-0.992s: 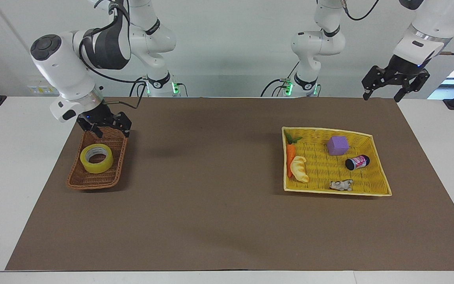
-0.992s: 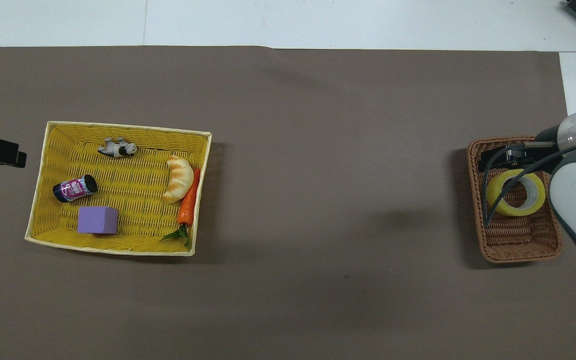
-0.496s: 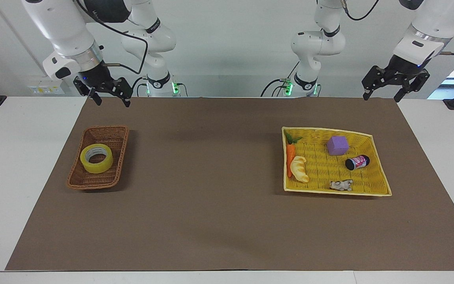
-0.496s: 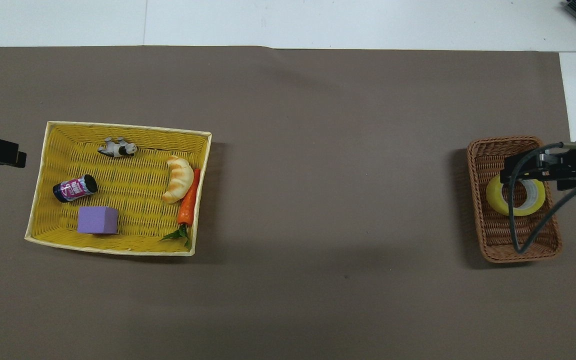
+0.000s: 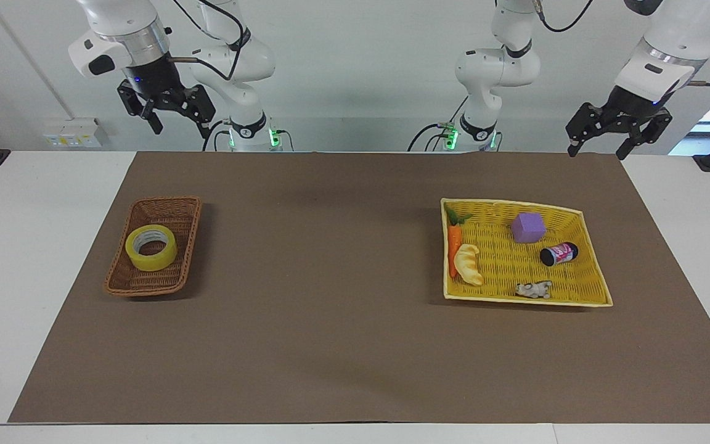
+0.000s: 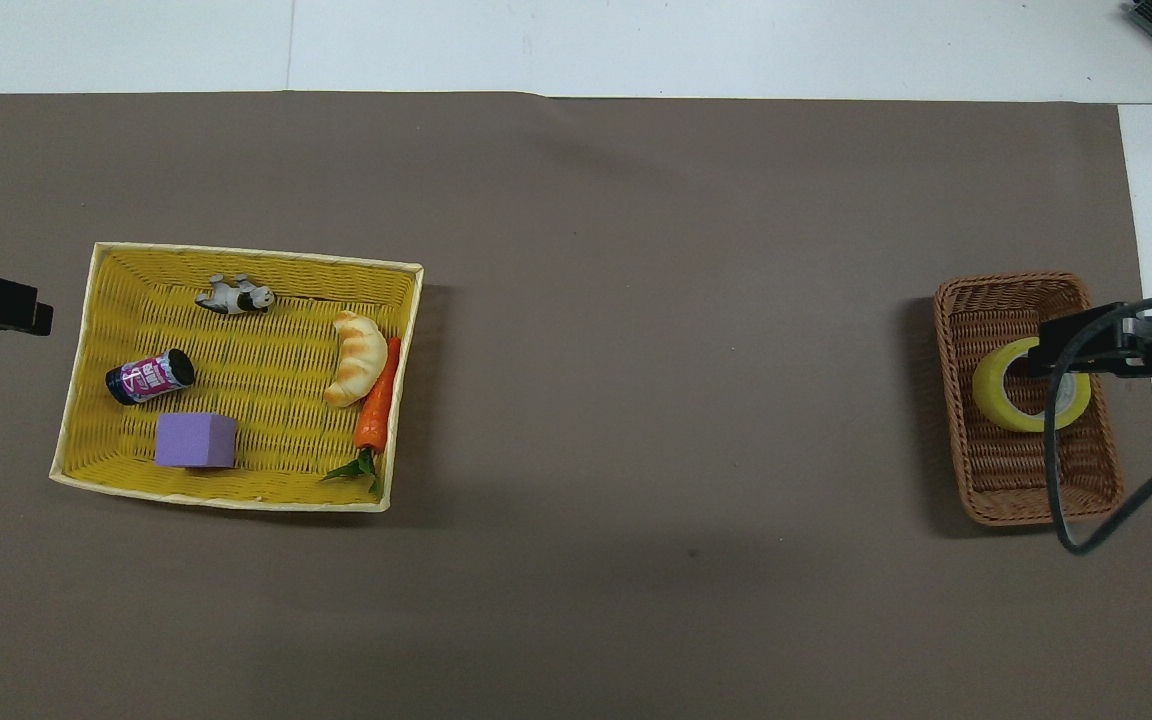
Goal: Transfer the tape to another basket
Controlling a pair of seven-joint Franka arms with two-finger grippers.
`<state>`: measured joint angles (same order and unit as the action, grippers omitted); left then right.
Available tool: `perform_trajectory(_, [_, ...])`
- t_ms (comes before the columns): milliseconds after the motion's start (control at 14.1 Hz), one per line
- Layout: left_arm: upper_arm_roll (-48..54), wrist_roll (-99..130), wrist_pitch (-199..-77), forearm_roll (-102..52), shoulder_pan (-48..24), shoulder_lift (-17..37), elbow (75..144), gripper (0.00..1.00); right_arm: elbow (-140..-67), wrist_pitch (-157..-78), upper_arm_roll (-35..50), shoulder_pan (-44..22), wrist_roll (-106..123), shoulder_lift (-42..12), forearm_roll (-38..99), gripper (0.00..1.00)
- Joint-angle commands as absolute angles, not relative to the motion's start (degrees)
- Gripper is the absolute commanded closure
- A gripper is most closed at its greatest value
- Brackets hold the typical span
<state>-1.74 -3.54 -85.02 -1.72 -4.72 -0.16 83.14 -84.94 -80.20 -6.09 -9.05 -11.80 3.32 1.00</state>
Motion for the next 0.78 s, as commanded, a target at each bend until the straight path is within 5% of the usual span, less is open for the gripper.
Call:
perform_trajectory(0, [-1.58,-4.31,-84.46,-0.97,-4.39,-0.7,83.67,0.0,-86.31,-79.63,-6.24,-7.65,-4.26,4.4,-0.07,0.0])
perform_trajectory(709, [-1.58,-4.39,-84.38,-0.97,-4.39,-0.7,83.67,0.0,-83.14,-78.04,-6.33,-7.29,-1.14,4.66,-1.5,0.0])
